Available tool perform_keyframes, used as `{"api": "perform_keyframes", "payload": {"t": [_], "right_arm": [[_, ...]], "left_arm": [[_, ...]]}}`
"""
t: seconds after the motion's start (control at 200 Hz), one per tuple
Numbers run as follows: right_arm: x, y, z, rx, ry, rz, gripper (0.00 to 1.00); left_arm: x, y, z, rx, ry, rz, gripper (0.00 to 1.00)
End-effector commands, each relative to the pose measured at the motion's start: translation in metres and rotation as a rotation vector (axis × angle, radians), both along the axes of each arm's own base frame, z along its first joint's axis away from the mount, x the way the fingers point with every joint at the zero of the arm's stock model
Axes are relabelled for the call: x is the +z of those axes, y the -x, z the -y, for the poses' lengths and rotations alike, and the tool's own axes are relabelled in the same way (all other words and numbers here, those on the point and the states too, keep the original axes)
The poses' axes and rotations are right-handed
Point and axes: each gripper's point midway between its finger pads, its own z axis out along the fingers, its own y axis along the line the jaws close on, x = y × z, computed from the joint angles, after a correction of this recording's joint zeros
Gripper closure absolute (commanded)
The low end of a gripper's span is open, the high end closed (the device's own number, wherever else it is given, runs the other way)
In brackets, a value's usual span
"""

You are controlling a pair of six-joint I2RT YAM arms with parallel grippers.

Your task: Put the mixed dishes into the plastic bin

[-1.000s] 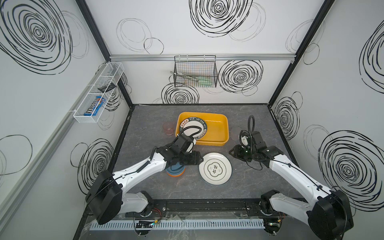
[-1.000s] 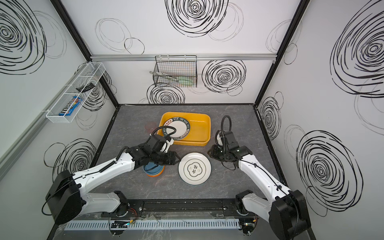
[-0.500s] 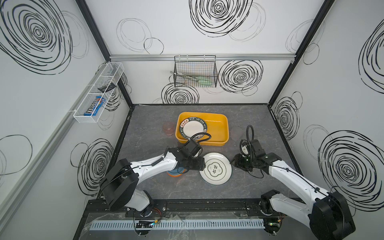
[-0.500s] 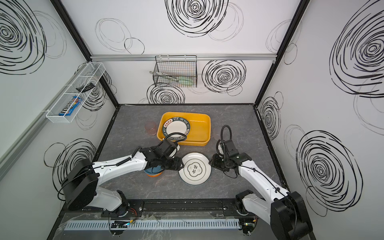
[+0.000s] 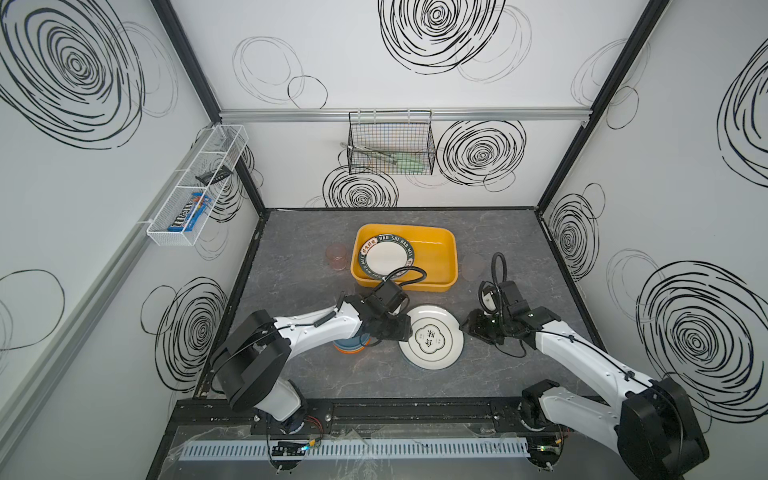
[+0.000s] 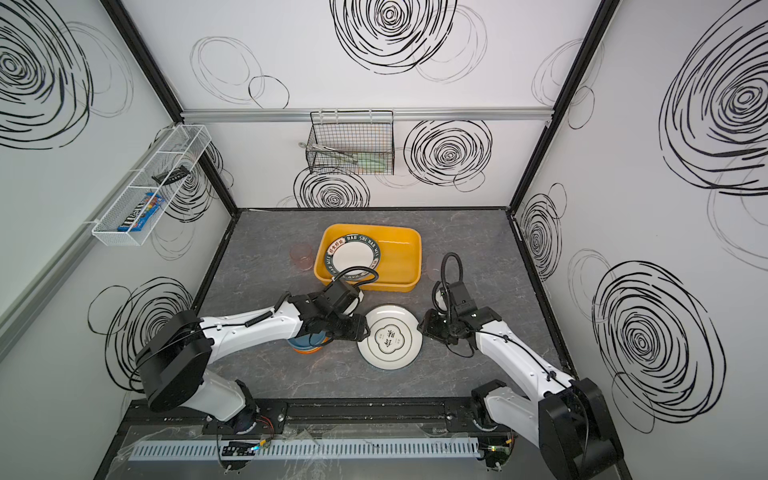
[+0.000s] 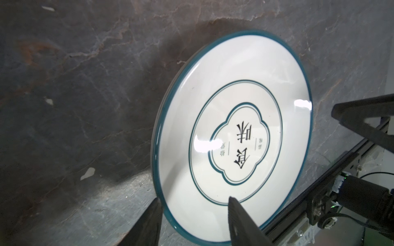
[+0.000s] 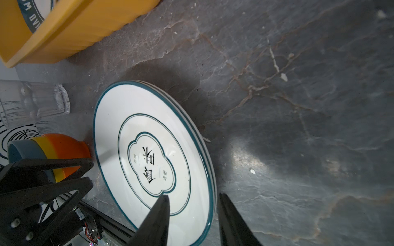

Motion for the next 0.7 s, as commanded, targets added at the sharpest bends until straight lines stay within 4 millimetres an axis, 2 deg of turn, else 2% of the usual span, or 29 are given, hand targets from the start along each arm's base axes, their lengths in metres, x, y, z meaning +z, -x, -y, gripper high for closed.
{"api": "perform_keyframes", "payload": {"t": [0.0,0.695], "right_arm": [[-0.0038,0.0009,0.0011,-0.005,-0.003,-0.008,0.58],[-0.0024,0.0017,0.0033,-0.014,-0.007,-0.005,0.58]], "left_arm": [[0.0063,-0.0068,0.0104,-0.003,0.026,0.023,0.48],[-0.0019,-0.0064,0.0099,-0.004,0.013,0.014,0.46]]}}
